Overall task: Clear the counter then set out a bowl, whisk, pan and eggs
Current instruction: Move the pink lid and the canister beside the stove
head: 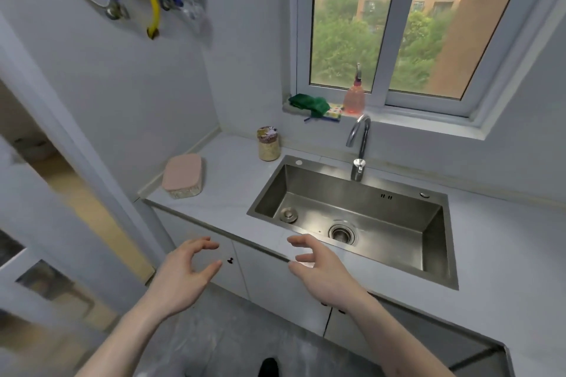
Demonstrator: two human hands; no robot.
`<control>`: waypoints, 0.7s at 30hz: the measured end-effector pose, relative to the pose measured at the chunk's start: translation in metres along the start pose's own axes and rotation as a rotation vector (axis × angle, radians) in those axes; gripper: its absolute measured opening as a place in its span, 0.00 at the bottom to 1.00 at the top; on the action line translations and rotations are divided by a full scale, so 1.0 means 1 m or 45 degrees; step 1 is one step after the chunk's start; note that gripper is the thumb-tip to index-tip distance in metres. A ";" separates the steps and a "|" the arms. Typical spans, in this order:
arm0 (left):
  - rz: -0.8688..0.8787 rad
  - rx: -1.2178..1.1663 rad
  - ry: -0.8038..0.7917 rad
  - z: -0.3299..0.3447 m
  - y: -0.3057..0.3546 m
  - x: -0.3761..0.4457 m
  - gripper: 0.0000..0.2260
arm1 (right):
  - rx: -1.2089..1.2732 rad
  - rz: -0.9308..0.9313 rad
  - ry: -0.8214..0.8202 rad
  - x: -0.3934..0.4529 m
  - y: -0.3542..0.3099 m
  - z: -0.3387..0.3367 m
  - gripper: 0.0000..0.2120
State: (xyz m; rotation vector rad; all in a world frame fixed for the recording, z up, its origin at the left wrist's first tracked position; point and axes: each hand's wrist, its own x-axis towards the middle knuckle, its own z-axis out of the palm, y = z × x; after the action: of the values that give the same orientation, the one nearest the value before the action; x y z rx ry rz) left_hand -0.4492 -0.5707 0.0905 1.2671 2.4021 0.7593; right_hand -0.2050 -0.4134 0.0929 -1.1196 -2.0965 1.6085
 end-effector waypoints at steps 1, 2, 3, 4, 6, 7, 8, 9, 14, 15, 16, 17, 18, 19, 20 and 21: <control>-0.025 -0.001 0.005 -0.003 -0.003 0.012 0.13 | -0.006 -0.005 -0.016 0.012 -0.001 -0.001 0.19; -0.045 -0.004 0.006 -0.005 -0.006 0.024 0.13 | -0.012 -0.008 -0.020 0.021 -0.003 -0.001 0.19; -0.063 -0.011 0.008 -0.007 -0.009 0.040 0.13 | -0.023 -0.009 -0.024 0.036 -0.004 -0.003 0.18; -0.075 -0.012 0.016 -0.009 -0.013 0.056 0.13 | -0.036 -0.007 -0.020 0.049 -0.005 -0.004 0.18; -0.123 -0.013 0.041 -0.012 -0.022 0.092 0.14 | -0.054 0.010 -0.010 0.076 -0.006 -0.008 0.18; -0.146 -0.015 0.055 -0.013 -0.029 0.116 0.15 | -0.061 0.018 -0.007 0.096 -0.006 -0.010 0.18; -0.170 -0.020 0.061 -0.013 -0.036 0.137 0.15 | -0.070 0.027 0.001 0.110 -0.007 -0.012 0.18; -0.195 -0.021 0.054 -0.014 -0.045 0.164 0.17 | -0.078 0.035 0.015 0.130 -0.007 -0.013 0.19; -0.385 0.096 -0.035 -0.014 -0.101 0.291 0.31 | -0.070 0.122 0.075 0.228 -0.018 -0.002 0.19; -0.447 0.111 -0.069 -0.015 -0.112 0.316 0.35 | -0.090 0.130 0.072 0.247 -0.024 0.003 0.19; -0.511 0.125 -0.099 -0.016 -0.127 0.344 0.39 | -0.106 0.136 0.061 0.268 -0.031 0.009 0.19; -0.575 0.135 -0.124 -0.017 -0.141 0.371 0.44 | -0.114 0.145 0.054 0.287 -0.036 0.015 0.19; -0.631 0.148 -0.141 -0.016 -0.154 0.393 0.48 | -0.115 0.154 0.048 0.299 -0.041 0.019 0.19; -0.694 0.159 -0.157 -0.017 -0.166 0.416 0.51 | -0.121 0.170 0.033 0.317 -0.045 0.023 0.19; -0.757 0.170 -0.168 -0.013 -0.180 0.434 0.54 | -0.133 0.190 0.028 0.328 -0.047 0.026 0.19; -0.824 0.178 -0.175 -0.011 -0.187 0.446 0.57 | -0.149 0.199 0.031 0.337 -0.049 0.026 0.20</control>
State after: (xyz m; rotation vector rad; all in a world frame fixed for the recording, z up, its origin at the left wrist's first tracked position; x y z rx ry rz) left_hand -0.8260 -0.2899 -0.0259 0.4880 2.5483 0.3041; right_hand -0.4655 -0.1963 0.0502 -1.3651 -2.1588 1.5461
